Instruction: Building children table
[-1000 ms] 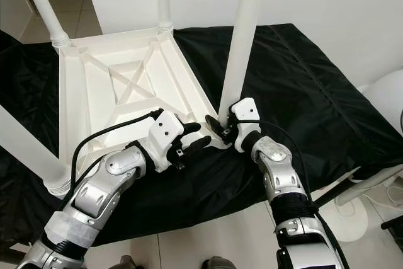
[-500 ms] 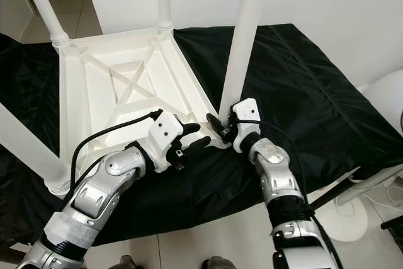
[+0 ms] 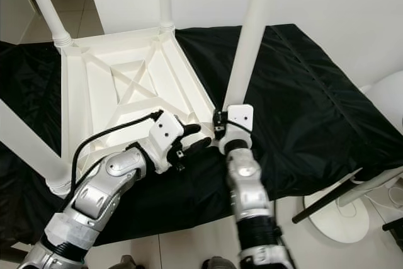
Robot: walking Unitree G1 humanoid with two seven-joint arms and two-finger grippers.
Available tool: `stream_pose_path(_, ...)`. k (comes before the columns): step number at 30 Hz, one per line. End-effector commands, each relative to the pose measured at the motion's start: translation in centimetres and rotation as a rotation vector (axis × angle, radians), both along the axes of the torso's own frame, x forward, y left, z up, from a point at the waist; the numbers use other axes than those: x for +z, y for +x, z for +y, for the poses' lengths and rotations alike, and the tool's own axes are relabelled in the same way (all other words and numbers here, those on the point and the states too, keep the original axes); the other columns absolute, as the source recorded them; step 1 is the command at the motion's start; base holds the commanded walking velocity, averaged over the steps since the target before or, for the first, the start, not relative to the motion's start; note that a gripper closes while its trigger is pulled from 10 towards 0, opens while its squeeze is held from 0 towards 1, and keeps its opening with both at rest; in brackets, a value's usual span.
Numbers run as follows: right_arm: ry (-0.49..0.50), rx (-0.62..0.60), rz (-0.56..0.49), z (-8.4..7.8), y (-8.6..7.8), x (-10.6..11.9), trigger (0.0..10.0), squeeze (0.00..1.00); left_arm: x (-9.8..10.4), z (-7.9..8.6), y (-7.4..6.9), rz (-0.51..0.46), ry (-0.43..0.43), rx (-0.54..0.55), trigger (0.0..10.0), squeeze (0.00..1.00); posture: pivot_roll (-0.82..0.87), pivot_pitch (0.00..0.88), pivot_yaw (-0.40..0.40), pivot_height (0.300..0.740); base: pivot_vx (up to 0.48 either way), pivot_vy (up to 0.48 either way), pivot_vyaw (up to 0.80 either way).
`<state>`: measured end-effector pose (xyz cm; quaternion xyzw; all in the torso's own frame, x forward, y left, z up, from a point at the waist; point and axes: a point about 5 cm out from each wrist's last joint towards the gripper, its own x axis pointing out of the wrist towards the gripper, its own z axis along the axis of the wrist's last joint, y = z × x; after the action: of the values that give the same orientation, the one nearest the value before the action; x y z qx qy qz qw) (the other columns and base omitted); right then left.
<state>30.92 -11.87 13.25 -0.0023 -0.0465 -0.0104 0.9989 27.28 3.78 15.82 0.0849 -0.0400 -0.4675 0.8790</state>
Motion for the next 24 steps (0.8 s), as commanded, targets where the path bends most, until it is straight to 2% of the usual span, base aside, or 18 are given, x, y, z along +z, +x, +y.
stream_pose_path(1,0.0,-0.012,0.087,0.3,-0.5,-1.7,10.0,0.0,-0.1,-0.1,0.0,0.002,0.015,-0.011,10.0,0.0,-0.11,0.055,0.023,0.74,0.0,0.0,0.0)
stream_pose_path(2,0.009,0.055,0.066,1.1,-0.5,-1.2,10.0,0.0,-0.1,-0.2,0.0,0.002,0.014,-0.013,10.0,0.0,-0.11,0.054,0.023,0.74,0.0,0.0,0.0)
stream_pose_path(9,0.018,0.081,0.05,1.2,-0.6,-0.8,10.0,0.0,-0.1,-0.2,0.0,0.001,0.015,-0.014,10.0,0.0,-0.11,0.053,0.019,0.74,0.0,0.0,0.0)
stream_pose_path(10,0.027,0.08,0.045,1.0,-0.6,-0.6,10.0,1.0,-0.1,-0.1,0.1,0.0,0.016,-0.012,10.0,0.0,-0.11,0.053,0.019,0.74,0.0,0.0,0.0)
stream_pose_path(18,0.041,0.103,0.025,-0.3,-1.0,-0.3,10.0,1.0,-0.2,0.1,0.0,0.0,0.018,-0.007,10.0,0.0,-0.1,0.05,0.018,0.74,0.0,0.0,0.0)
stream_pose_path(19,0.01,0.215,0.028,-1.4,-1.4,-0.4,10.0,0.0,-0.2,0.2,0.0,0.0,0.021,-0.007,10.0,0.0,-0.1,0.045,0.019,0.74,0.0,0.0,0.0)
stream_pose_path(20,-0.008,0.279,0.026,-2.0,-1.6,-0.4,10.0,0.0,-0.2,0.2,0.0,-0.001,0.023,-0.007,10.0,0.0,-0.1,0.044,0.019,0.74,0.0,0.0,0.0)
stream_pose_path(21,-0.008,0.279,0.026,-2.0,-1.6,-0.4,10.0,0.0,-0.2,0.2,0.0,-0.001,0.023,-0.007,10.0,0.0,-0.1,0.044,0.019,0.74,0.0,0.0,0.0)
stream_pose_path(23,-0.071,0.388,0.029,-3.0,-1.8,-0.5,10.0,0.0,-0.2,0.3,0.1,-0.003,0.025,-0.006,10.0,0.0,-0.11,0.041,0.02,0.74,0.0,0.0,0.0)
stream_pose_path(24,-0.071,0.388,0.029,-3.0,-1.8,-0.5,10.0,0.0,-0.2,0.3,0.1,-0.003,0.025,-0.006,10.0,0.0,-0.11,0.041,0.02,0.74,0.0,0.0,0.0)
